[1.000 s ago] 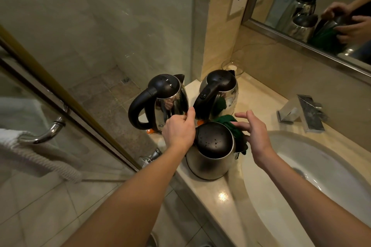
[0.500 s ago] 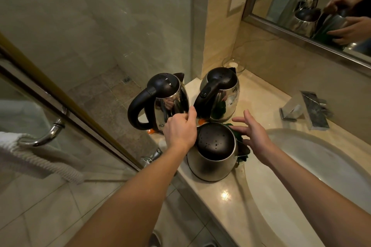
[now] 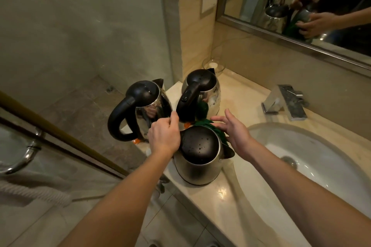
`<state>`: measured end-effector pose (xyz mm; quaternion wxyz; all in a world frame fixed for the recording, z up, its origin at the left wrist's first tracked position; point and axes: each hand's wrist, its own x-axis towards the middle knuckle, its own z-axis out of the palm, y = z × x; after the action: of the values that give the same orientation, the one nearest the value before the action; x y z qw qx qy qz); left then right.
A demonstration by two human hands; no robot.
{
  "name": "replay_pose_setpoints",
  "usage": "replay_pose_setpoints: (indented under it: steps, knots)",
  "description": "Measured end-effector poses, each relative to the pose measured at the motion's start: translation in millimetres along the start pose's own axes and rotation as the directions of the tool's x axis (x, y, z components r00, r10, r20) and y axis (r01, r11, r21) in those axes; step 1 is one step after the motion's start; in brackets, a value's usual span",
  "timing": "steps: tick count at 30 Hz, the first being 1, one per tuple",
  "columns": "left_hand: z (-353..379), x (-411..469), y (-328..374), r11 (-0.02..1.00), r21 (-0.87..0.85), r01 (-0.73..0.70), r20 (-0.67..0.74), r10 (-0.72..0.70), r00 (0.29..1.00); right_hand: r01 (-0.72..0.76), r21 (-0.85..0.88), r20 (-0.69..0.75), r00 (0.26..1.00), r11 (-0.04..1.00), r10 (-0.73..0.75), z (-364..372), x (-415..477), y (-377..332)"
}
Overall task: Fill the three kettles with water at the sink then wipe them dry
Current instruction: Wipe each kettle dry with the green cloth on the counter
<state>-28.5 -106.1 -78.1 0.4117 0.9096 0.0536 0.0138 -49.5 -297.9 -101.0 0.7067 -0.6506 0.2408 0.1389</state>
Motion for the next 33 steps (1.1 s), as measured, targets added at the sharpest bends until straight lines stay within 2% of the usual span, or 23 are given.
replay_pose_setpoints:
  steps: [5,8,16,22,28,33]
  knots:
    - [-1.3,0.5,3.2,0.998,0.058,0.019,-0.004,-0.019,1.000,-0.037,-0.112,0.023,0.999,0.993,0.039,8.6,3.8,-4.0]
    - [-1.8,0.1,4.0,0.997,0.069,0.036,-0.014,-0.035,0.999,-0.003,-0.147,0.040,0.999,0.989,0.009,10.8,3.4,-9.9]
    - [-0.6,4.0,4.5,0.997,0.050,0.057,0.000,-0.057,0.998,0.128,-0.112,0.063,0.991,0.985,-0.121,10.6,4.2,-13.4]
    - [-0.1,8.4,4.2,0.999,0.027,0.036,0.015,-0.036,0.999,0.075,-0.144,0.070,0.995,0.987,-0.065,9.5,9.2,-7.4]
    - [-4.8,8.1,9.4,0.994,0.110,0.020,0.050,-0.026,0.998,-0.006,-0.220,0.113,0.993,0.975,0.032,20.0,10.7,-10.3]
    - [-4.2,12.0,7.2,0.977,0.214,0.002,0.085,-0.021,0.996,0.081,-0.213,0.111,0.992,0.974,-0.058,23.6,10.6,-21.3]
